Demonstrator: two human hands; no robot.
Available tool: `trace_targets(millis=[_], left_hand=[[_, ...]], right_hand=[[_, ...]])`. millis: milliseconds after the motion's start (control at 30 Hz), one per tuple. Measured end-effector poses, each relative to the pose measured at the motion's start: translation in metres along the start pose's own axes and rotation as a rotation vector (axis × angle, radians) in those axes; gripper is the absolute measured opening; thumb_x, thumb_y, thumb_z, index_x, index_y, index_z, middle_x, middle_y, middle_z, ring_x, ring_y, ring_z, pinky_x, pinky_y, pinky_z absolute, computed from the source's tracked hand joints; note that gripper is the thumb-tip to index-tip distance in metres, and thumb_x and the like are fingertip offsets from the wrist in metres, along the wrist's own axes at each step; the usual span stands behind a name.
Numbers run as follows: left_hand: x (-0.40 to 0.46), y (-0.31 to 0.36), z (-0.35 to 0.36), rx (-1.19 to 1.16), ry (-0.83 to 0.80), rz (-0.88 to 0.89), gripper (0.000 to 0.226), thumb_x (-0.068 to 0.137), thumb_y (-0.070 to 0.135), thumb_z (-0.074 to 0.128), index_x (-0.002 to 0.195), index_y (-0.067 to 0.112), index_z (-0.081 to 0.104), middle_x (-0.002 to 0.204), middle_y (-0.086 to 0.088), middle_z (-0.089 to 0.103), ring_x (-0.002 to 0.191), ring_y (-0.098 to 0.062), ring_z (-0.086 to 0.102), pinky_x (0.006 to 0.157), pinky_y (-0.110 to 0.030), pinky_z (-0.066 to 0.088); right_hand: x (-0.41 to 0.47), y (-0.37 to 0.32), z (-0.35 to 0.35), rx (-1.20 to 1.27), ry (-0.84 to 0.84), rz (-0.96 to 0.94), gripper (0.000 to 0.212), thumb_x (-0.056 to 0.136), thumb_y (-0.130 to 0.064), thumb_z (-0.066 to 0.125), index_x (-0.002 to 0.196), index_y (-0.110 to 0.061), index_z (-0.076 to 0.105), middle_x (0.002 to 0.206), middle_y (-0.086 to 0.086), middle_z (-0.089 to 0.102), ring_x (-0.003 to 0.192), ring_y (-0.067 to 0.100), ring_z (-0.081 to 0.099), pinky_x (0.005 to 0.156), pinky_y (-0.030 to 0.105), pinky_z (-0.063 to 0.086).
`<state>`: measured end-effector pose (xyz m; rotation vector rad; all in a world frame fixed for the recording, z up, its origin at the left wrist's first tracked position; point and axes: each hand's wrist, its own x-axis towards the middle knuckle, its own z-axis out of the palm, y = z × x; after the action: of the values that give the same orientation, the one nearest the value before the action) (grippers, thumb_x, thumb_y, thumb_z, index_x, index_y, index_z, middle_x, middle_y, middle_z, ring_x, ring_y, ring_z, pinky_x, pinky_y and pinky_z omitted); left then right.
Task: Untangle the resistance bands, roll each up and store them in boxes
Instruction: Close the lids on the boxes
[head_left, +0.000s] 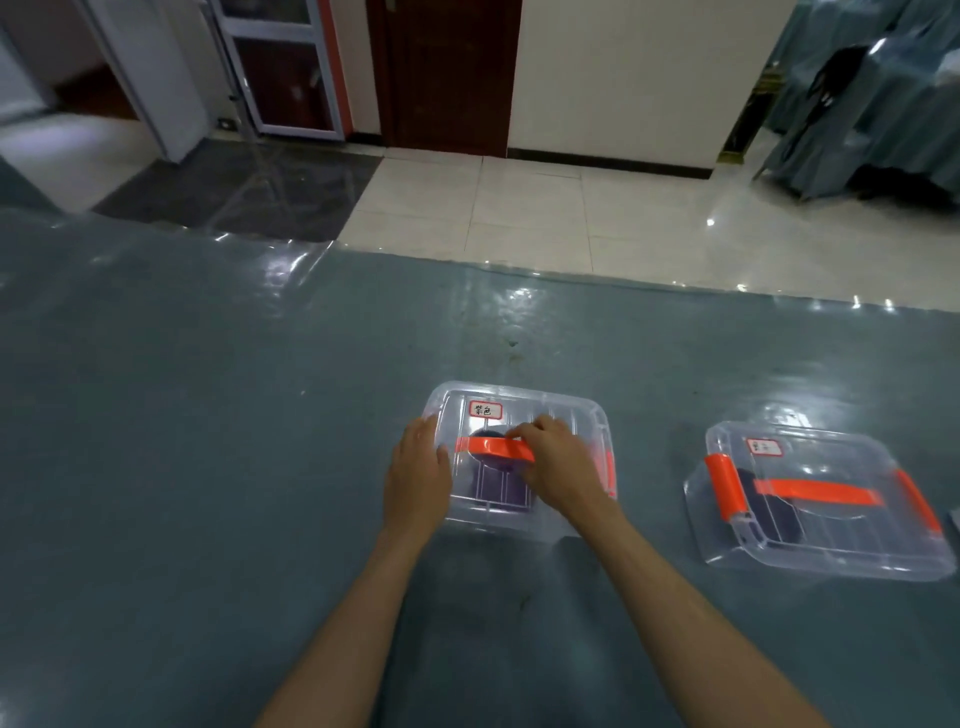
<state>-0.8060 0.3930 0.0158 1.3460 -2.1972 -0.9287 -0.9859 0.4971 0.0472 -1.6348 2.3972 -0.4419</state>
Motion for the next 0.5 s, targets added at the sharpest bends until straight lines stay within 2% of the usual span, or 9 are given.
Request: trace_targets(millis=[67,167,233,300,333,400,467,500], left_hand=[[0.007,-0.005,0.001,-0.040,0.017,0.005,0.046,0.108,0.014,0.040,0.153,0.022,0.047,0.154,-0.002,0.048,0.132,-0.027,0.056,0.104,-0.044,0.051],[0.013,-0.010,0.006,-0.124,0.058,-0.033,0.043,0.110,0.015,0.041,0.152,0.022,0.049,0.152,-0.001,0.050,0.130,-0.024,0.059,0.099,-0.032,0.046],[0.013,-0.014,0.010,-0.152,0.080,-0.049,0.044,0.110,0.015,0.042,0.154,0.023,0.047,0.153,-0.001,0.052,0.132,-0.023,0.057,0.101,-0.029,0.041],[0.012,-0.021,0.011,-0.160,0.083,-0.044,0.045,0.111,0.018,0.041,0.155,0.023,0.046,0.153,-0.002,0.054,0.135,-0.023,0.057,0.104,-0.030,0.041],[0.010,-0.024,0.011,-0.174,0.078,-0.041,0.045,0.112,0.018,0.040,0.156,0.023,0.045,0.153,-0.002,0.055,0.136,-0.022,0.056,0.106,-0.030,0.041],[0.008,-0.026,0.011,-0.217,0.074,-0.046,0.047,0.111,0.015,0.041,0.157,0.023,0.044,0.154,-0.002,0.055,0.138,-0.020,0.054,0.109,-0.030,0.041],[0.007,-0.022,0.013,-0.258,0.099,-0.050,0.048,0.109,0.010,0.043,0.156,0.020,0.046,0.152,-0.004,0.056,0.138,-0.022,0.053,0.114,-0.034,0.042],[0.007,-0.020,0.014,-0.264,0.123,-0.049,0.047,0.108,0.008,0.045,0.155,0.017,0.049,0.149,-0.006,0.058,0.136,-0.024,0.054,0.115,-0.039,0.044]], right_hand=[[-0.003,0.006,0.005,0.062,0.033,-0.010,0.044,0.093,-0.014,0.074,0.136,-0.020,0.068,0.124,0.005,0.064,0.114,0.026,0.058,0.097,0.041,0.050],[-0.020,0.022,0.014,0.167,0.167,-0.064,0.041,0.091,0.004,0.070,0.129,-0.011,0.073,0.122,0.011,0.067,0.111,0.032,0.062,0.098,0.047,0.053],[-0.035,0.037,0.022,0.147,0.307,-0.072,0.052,0.082,0.021,0.066,0.123,-0.010,0.076,0.124,0.015,0.068,0.115,0.039,0.064,0.100,0.052,0.053],[-0.043,0.047,0.027,0.142,0.398,0.040,0.066,0.076,0.028,0.061,0.126,-0.012,0.076,0.137,0.019,0.063,0.128,0.043,0.058,0.108,0.057,0.047],[-0.044,0.048,0.029,0.160,0.413,0.130,0.069,0.078,0.027,0.058,0.134,-0.012,0.071,0.145,0.020,0.058,0.136,0.044,0.052,0.112,0.059,0.042],[-0.044,0.048,0.032,0.277,0.389,0.301,0.067,0.093,0.018,0.050,0.154,-0.011,0.052,0.160,0.020,0.043,0.149,0.040,0.037,0.122,0.057,0.031],[-0.041,0.049,0.034,0.488,0.360,0.473,0.058,0.107,0.000,0.045,0.163,-0.005,0.029,0.169,0.019,0.029,0.157,0.035,0.024,0.129,0.048,0.020],[-0.039,0.050,0.034,0.611,0.340,0.577,0.058,0.110,-0.011,0.046,0.163,-0.003,0.025,0.170,0.019,0.027,0.158,0.033,0.024,0.129,0.046,0.020]])
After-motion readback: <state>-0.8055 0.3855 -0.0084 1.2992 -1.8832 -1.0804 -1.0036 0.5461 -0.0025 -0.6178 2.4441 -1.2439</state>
